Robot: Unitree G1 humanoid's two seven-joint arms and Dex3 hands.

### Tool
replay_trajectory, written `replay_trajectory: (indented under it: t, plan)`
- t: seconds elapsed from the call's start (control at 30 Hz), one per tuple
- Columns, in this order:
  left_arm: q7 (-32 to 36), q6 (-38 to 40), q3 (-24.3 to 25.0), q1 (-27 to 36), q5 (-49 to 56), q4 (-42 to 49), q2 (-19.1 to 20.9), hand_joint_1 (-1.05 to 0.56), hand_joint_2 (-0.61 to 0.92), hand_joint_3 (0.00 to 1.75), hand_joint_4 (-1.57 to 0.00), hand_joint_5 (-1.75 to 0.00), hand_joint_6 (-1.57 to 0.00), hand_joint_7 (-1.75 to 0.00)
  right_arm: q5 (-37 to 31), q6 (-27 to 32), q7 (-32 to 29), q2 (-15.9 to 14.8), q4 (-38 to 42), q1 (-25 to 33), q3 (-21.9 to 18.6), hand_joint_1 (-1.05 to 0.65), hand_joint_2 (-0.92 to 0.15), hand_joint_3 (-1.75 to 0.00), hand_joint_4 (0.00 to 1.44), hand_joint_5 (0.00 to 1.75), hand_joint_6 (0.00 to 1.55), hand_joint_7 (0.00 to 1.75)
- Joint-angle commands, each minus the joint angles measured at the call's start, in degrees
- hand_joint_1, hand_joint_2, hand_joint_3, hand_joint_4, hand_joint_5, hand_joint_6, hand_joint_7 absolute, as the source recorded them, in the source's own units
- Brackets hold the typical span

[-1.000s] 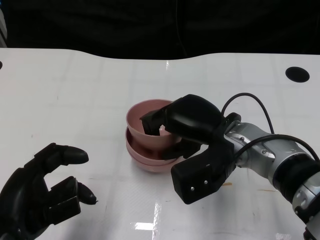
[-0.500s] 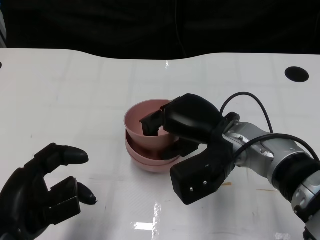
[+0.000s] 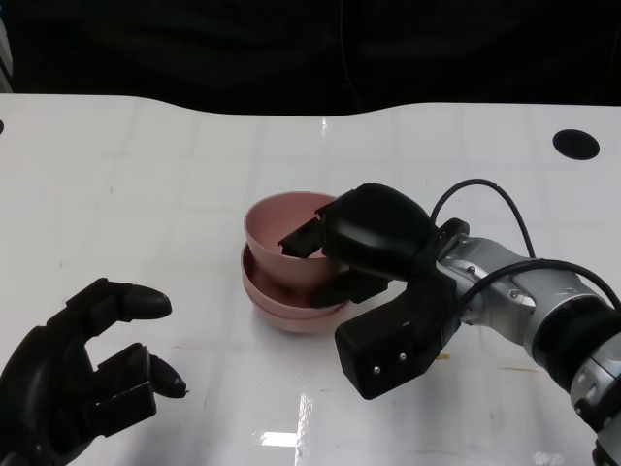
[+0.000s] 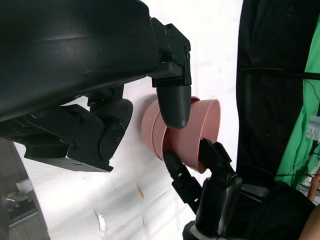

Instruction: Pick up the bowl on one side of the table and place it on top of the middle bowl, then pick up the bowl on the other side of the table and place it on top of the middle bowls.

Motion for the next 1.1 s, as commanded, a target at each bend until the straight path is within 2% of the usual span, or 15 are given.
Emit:
replay_trajectory:
  t: [0.03,0.1,0.17,0.87,1.1]
  plan:
    - [0.1,-0.33,0.39,0.37,0.23,-0.23,0.01,0.31,0.92,1.31,-0.54,-1.75,-0.21,-1.75,0.48,3.34,8.62,-0.74,-0.69,-0.33,0.53,-0.96,-0.92,-0.69,0.15,0.22,0.17,0.02]
    - [-0.07,-0.34,0.38,0.33,0.21,-0.17,0.14,0.32,0.92,1.32,-0.54,-1.75,-0.21,-1.75,0.63,4.2,10.28,-0.8,-1.61,0.25,0.28,-1.03,-0.92,-0.77,0.04,0.06,0.04,0.0]
    - [-0.12,-0.29,0.4,0.27,0.18,-0.07,0.2,0.32,0.92,1.32,-0.54,-1.75,-0.21,-1.75,0.62,4.64,10.82,-0.9,-2.38,0.65,0.07,-1.04,-0.92,-0.82,0.01,0.01,0.01,0.0]
    - [-0.27,-0.78,0.19,0.1,0.49,0.47,0.15,0.32,0.92,1.32,-0.55,-1.75,-0.21,-1.75,-0.78,4.01,7.15,-2.4,-4.2,1.84,0.77,-1.05,-0.92,-0.84,0.0,0.0,0.0,0.0]
    - [-0.16,-0.47,0.32,-0.09,0.4,0.44,0.25,0.32,0.92,1.31,-0.55,-1.75,-0.21,-1.75,0.19,2.82,6.72,-4.59,-8.6,3.19,-0.16,-1.05,-0.92,-0.77,0.0,0.0,0.0,0.0]
